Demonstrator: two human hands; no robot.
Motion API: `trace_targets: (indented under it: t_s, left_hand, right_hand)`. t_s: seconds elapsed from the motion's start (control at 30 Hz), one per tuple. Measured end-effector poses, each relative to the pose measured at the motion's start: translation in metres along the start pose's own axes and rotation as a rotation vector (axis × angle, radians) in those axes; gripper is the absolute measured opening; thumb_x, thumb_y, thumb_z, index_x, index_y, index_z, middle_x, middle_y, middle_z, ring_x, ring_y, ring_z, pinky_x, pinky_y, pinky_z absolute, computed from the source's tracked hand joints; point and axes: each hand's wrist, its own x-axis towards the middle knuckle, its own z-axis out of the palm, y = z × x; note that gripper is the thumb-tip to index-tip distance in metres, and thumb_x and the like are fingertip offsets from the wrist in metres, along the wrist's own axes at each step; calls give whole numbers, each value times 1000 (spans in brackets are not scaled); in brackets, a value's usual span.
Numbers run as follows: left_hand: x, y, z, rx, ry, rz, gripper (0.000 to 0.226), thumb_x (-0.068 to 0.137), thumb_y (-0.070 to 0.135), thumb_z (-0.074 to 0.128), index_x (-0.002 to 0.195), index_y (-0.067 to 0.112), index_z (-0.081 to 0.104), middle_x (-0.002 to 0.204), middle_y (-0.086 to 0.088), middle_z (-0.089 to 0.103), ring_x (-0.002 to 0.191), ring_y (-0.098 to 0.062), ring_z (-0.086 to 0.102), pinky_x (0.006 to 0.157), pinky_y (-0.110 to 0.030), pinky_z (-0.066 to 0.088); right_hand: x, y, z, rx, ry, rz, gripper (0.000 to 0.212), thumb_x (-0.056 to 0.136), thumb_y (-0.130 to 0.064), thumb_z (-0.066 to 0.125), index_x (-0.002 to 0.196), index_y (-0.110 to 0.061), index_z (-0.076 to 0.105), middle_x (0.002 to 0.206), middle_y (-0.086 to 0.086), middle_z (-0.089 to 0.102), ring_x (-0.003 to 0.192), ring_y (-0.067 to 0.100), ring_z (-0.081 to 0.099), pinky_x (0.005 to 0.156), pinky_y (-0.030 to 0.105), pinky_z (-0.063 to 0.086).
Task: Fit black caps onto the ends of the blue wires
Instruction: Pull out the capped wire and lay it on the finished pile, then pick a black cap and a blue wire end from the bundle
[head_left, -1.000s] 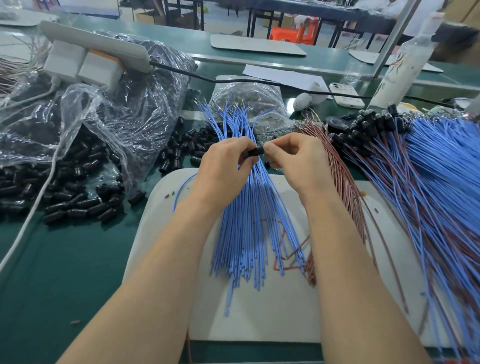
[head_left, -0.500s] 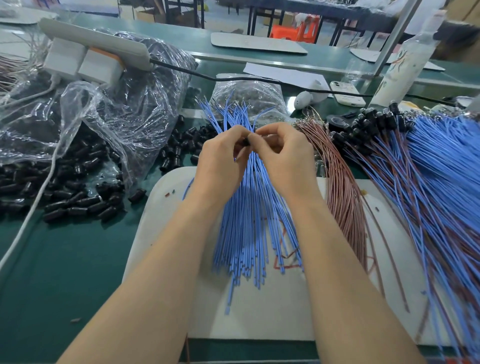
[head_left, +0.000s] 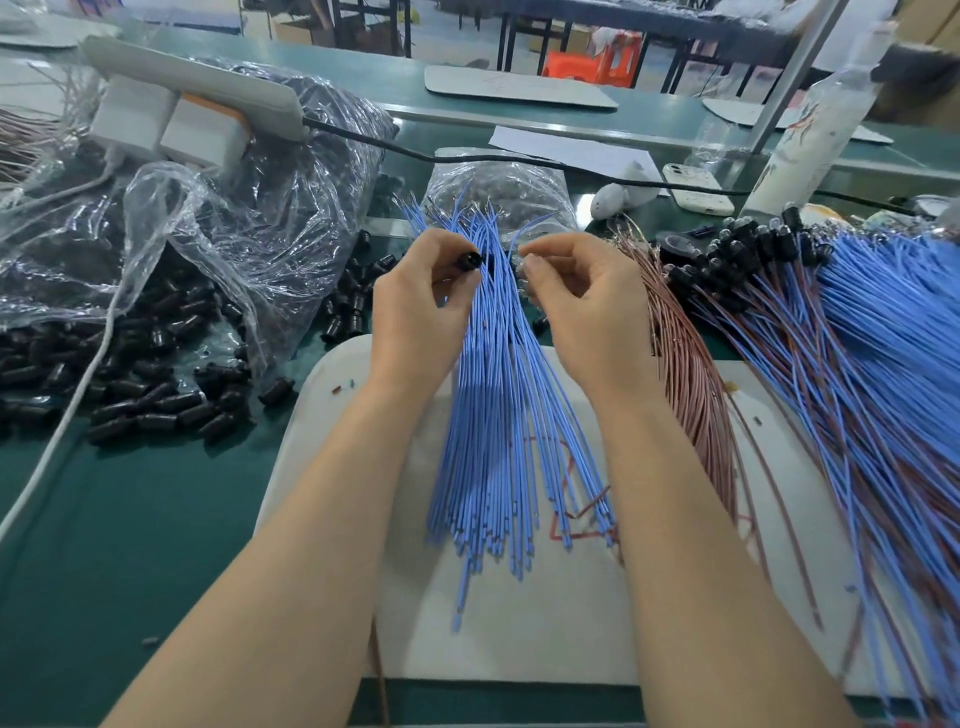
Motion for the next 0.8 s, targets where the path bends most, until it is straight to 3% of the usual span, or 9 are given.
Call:
trace_targets:
  t_s: [0.13,0.5,0.7,0.8]
  left_hand:
    - [-2,4,1,-26,-29,17,14,86,-2,59,98,5,63,91,-2,69,87,-13,66,87,-25,52]
    - [-5,5,2,33,-67,66,19,88,-1,54,97,12,65,88,7,66,87,-11,65,86,-25,52]
    - [-3,3,2,182,-81,148,23,87,0,55,103,11,68,97,1,68,92,-19,61,87,-34,50]
    - [-3,2,1,255,-99,195,26,87,0,56,108,11,68,101,1,66,98,-21,56,89,-28,44]
  right_hand:
    - [-2,-4,5,-1,12,-64,10,88,-4,63,96,-10,63,83,-10,64,79,2,63,81,22,52]
    - [-5,-4,9,-125,73,-167,7,86,-5,64,89,-8,69,75,-11,62,70,1,61,72,15,51]
    - [-3,-5,4,-180,60,-146,7,85,-6,66,88,-9,72,75,-8,64,71,6,63,75,22,53]
    - [-4,-6,2,-205,39,-143,8,85,-5,65,87,-8,72,75,-4,66,72,12,65,76,28,53]
